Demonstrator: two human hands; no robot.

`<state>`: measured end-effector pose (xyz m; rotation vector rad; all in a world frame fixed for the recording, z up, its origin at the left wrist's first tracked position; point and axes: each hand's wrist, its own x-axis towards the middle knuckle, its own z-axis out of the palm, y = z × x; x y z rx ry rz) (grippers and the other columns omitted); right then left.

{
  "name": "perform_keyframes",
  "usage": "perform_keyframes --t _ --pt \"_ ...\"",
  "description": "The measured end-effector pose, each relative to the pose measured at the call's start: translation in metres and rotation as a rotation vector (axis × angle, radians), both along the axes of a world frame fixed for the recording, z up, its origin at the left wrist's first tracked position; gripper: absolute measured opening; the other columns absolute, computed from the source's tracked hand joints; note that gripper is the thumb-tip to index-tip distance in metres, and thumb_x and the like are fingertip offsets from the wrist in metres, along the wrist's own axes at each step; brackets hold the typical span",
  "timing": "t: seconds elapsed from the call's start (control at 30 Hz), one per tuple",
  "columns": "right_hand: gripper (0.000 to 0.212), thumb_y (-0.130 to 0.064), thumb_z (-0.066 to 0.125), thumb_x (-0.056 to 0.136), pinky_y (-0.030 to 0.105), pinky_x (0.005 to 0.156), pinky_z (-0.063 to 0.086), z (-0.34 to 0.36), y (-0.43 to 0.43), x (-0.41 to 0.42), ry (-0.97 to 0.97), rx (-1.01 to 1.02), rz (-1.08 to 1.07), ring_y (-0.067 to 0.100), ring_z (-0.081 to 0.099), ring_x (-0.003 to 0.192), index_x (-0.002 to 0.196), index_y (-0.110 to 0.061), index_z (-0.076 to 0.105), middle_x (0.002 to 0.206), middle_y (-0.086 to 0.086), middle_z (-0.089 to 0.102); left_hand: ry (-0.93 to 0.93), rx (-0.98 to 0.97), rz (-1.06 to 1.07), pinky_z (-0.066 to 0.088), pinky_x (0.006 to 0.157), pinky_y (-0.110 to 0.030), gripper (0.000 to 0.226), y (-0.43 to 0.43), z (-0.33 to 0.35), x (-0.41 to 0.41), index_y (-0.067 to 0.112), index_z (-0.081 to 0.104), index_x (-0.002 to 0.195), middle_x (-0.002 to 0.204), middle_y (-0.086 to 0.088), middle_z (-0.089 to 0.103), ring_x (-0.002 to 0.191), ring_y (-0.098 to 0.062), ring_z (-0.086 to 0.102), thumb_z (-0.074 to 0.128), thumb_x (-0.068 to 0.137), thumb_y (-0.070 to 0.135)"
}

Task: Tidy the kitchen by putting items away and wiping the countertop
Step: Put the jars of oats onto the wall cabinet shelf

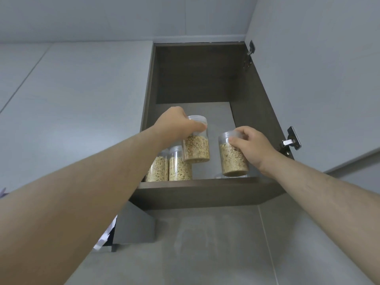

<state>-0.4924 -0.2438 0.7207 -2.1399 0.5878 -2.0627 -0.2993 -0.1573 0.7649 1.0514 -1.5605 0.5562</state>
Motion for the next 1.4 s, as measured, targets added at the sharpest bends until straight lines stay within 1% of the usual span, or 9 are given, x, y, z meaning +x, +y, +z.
perform_keyframes --t 0.23,0.33,0.43,0.57,0.7,0.9,1.0,1.13,1.4 --pt "0.020 -0.025 0.057 0.099 0.024 0.069 0.046 -0.010 -0.022 -0.001 0.024 0.030 0.016 0.012 0.060 0.098 0.118 -0.026 0.055 0.112 -0.001 0.061 -0.010 0.049 0.051 0.048 0.067 -0.029 0.045 -0.029 -0.002 -0.001 0.015 0.057 0.105 0.088 -0.002 0.057 0.085 -0.015 0.058 0.071 0.077 0.047" --pt "0.022 -0.027 0.053 0.101 0.024 0.073 0.047 -0.011 -0.028 -0.002 0.048 0.034 0.011 0.010 0.060 0.100 0.123 -0.027 0.054 0.112 -0.003 0.061 -0.042 0.034 0.131 0.054 0.082 -0.040 0.039 -0.039 -0.001 -0.001 0.020 0.056 0.096 0.085 0.000 0.059 0.085 -0.016 0.059 0.067 0.076 0.053" --pt "0.023 -0.026 0.050 0.102 0.029 0.080 0.049 -0.010 -0.033 -0.004 0.074 0.076 0.055 0.012 0.061 0.101 0.125 -0.026 0.052 0.116 -0.003 0.062 -0.082 -0.004 0.230 0.046 0.094 -0.047 0.039 -0.043 0.000 -0.007 0.025 0.053 0.092 0.083 0.005 0.058 0.088 -0.016 0.058 0.063 0.077 0.060" --pt "0.039 -0.022 0.049 0.102 0.024 0.066 0.042 -0.009 -0.035 -0.003 0.095 0.111 0.087 0.008 0.057 0.085 0.140 -0.025 0.046 0.115 -0.004 0.059 -0.157 -0.066 0.373 0.034 0.094 -0.045 0.049 -0.053 -0.003 -0.013 0.029 0.054 0.097 0.082 0.011 0.058 0.089 -0.016 0.056 0.054 0.075 0.073" --pt "0.046 -0.021 0.051 0.101 0.025 0.071 0.044 -0.010 -0.036 -0.003 0.069 0.115 0.085 0.011 0.059 0.096 0.145 -0.024 0.042 0.129 -0.002 0.055 -0.226 -0.124 0.444 0.031 0.093 -0.044 0.053 -0.063 -0.007 -0.015 0.032 0.055 0.090 0.078 0.012 0.058 0.086 -0.016 0.055 0.046 0.072 0.080" --pt "0.045 -0.019 0.050 0.101 0.023 0.064 0.043 -0.011 -0.036 -0.004 0.071 0.110 0.077 0.007 0.056 0.087 0.146 -0.024 0.042 0.113 -0.009 0.053 -0.225 -0.081 0.432 0.021 0.115 -0.053 0.050 -0.071 -0.012 -0.012 0.030 0.057 0.093 0.078 0.013 0.059 0.086 -0.011 0.057 0.049 0.076 0.076" --pt "0.042 -0.019 0.049 0.102 0.024 0.066 0.044 -0.011 -0.037 -0.004 0.092 0.117 0.079 0.007 0.056 0.084 0.142 -0.027 0.044 0.112 -0.009 0.056 -0.186 -0.004 0.291 0.053 0.088 -0.041 0.048 -0.072 -0.015 -0.009 0.026 0.058 0.096 0.081 0.010 0.060 0.079 -0.010 0.059 0.059 0.075 0.069" --pt "0.053 -0.018 0.050 0.100 0.025 0.069 0.046 -0.011 -0.037 -0.007 0.153 0.144 0.081 0.010 0.058 0.092 0.150 -0.029 0.036 0.128 -0.002 0.055 -0.209 0.032 0.277 0.054 0.066 -0.030 0.045 -0.069 -0.014 -0.007 0.023 0.061 0.083 0.078 0.003 0.064 0.072 -0.012 0.061 0.062 0.076 0.067" --pt "0.084 -0.006 0.060 0.076 0.050 0.105 0.047 -0.011 -0.038 -0.015 0.262 0.137 0.108 0.029 0.055 0.122 0.148 -0.042 0.035 0.151 -0.001 0.039 -0.218 0.115 0.084 0.052 0.072 -0.038 0.041 -0.072 -0.017 0.010 0.016 0.057 0.087 0.083 -0.003 0.059 0.075 -0.018 0.058 0.068 0.080 0.055"
